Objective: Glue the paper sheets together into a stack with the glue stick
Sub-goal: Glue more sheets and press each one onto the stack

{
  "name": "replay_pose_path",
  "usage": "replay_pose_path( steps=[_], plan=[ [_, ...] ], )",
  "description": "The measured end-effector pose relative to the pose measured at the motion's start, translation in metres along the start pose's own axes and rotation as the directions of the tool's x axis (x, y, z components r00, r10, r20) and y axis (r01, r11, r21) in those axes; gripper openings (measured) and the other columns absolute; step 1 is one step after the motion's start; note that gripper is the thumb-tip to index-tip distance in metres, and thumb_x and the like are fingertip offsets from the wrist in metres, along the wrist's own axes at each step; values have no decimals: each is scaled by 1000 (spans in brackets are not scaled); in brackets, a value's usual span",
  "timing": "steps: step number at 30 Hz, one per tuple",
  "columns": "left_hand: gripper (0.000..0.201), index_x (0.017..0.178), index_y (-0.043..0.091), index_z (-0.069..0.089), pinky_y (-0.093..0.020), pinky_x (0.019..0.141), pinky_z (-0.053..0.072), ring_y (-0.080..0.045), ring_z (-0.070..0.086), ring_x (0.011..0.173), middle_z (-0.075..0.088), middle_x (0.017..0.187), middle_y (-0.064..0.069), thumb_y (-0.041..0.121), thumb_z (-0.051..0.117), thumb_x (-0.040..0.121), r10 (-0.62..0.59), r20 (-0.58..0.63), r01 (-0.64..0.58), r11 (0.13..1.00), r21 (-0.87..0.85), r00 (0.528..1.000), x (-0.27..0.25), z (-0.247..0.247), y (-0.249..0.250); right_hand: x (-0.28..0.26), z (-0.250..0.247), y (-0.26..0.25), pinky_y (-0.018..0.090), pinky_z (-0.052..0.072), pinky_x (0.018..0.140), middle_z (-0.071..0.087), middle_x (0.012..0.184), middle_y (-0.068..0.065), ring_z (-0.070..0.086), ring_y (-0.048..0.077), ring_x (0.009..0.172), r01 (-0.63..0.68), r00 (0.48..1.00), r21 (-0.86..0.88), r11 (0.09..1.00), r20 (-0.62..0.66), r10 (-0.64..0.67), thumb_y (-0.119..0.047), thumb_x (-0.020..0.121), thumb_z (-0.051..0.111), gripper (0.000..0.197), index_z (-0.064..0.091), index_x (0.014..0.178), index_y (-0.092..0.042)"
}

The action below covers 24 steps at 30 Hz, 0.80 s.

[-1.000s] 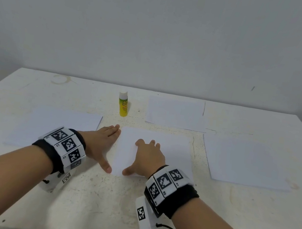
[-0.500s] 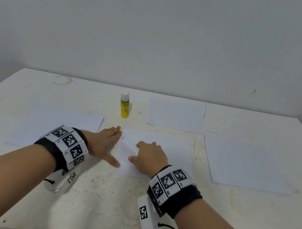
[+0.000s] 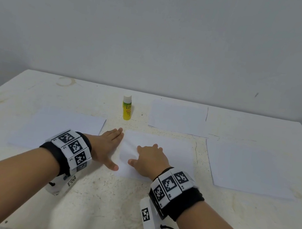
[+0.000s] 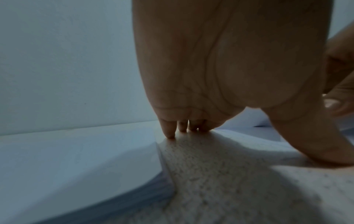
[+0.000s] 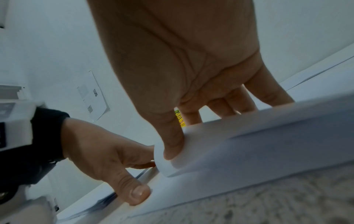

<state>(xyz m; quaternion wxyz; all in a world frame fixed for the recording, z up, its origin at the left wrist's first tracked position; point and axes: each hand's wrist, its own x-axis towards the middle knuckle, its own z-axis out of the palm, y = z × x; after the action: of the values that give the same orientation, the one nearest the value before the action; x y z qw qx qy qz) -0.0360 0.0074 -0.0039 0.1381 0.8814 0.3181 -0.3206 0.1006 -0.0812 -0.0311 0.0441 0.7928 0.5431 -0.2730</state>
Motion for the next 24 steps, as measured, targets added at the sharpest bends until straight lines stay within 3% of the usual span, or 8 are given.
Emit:
replay_pose_path(
  steps=[8,19,24],
  plan=[
    [115,146,1,-23,-33,117,-6,-25,-23,144,-30,154,-14,64,51,86,-7,8,7,1000,17,1000,1,1,0,4,0,-2,51,32,109,29,151,19,19,38,140,3,1000,-24,1000,18,-2,-57,90,49,69,34,144,-17],
    [114,145,0,-24,-34,117,-7,-26,-23,144,-31,153,-15,64,50,86,-1,8,1,1000,16,1000,1,0,0,5,0,2,47,37,105,41,141,15,30,35,132,52,998,-69,996,23,-50,-61,87,50,71,38,140,-16],
    [115,145,1,-25,-34,117,-7,-25,-24,144,-32,153,-14,64,51,86,4,12,-4,1000,24,1000,1,1,0,3,-2,3,48,28,112,35,149,19,25,37,139,61,998,-68,996,23,-60,-69,81,52,86,34,144,-13]
  ],
)
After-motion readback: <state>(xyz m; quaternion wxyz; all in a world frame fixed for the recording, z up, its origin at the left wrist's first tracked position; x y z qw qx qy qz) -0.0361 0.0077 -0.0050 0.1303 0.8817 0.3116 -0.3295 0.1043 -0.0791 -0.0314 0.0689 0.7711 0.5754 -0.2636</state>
